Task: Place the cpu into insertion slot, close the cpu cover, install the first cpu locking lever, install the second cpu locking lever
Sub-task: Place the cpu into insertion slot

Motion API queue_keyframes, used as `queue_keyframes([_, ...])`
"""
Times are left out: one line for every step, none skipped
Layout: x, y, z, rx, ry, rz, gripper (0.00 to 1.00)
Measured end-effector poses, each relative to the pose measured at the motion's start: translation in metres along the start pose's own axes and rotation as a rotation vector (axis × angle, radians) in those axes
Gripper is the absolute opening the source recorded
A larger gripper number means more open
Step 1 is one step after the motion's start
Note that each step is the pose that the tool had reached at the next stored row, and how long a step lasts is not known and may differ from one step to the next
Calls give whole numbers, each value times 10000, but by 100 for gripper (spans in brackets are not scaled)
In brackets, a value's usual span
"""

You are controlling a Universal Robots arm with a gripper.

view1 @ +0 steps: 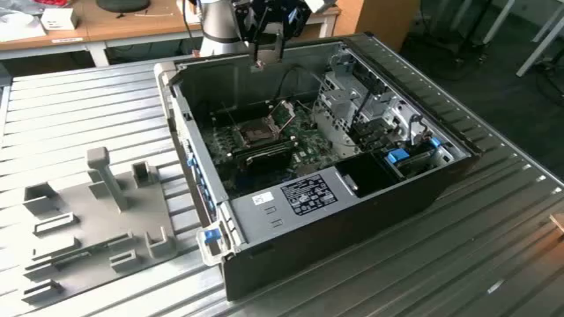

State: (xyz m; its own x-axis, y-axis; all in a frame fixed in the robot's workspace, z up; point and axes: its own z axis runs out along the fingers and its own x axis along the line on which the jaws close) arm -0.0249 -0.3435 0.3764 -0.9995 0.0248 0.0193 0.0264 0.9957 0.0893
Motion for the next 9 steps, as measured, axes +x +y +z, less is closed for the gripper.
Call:
queue_keyframes([0, 0, 0, 0, 0, 0, 54])
queue_keyframes([0, 0, 0, 0, 0, 0, 54])
queue_keyframes([0, 0, 0, 0, 0, 0, 54])
queue_keyframes([0, 0, 0, 0, 0, 0, 54])
queue_keyframes([0, 0, 0, 0, 0, 0, 54])
queue_keyframes([0, 0, 0, 0, 0, 0, 54])
queue_keyframes([0, 0, 0, 0, 0, 0, 54])
queue_keyframes([0, 0, 0, 0, 0, 0, 54])
queue_keyframes([0, 0, 0, 0, 0, 0, 54])
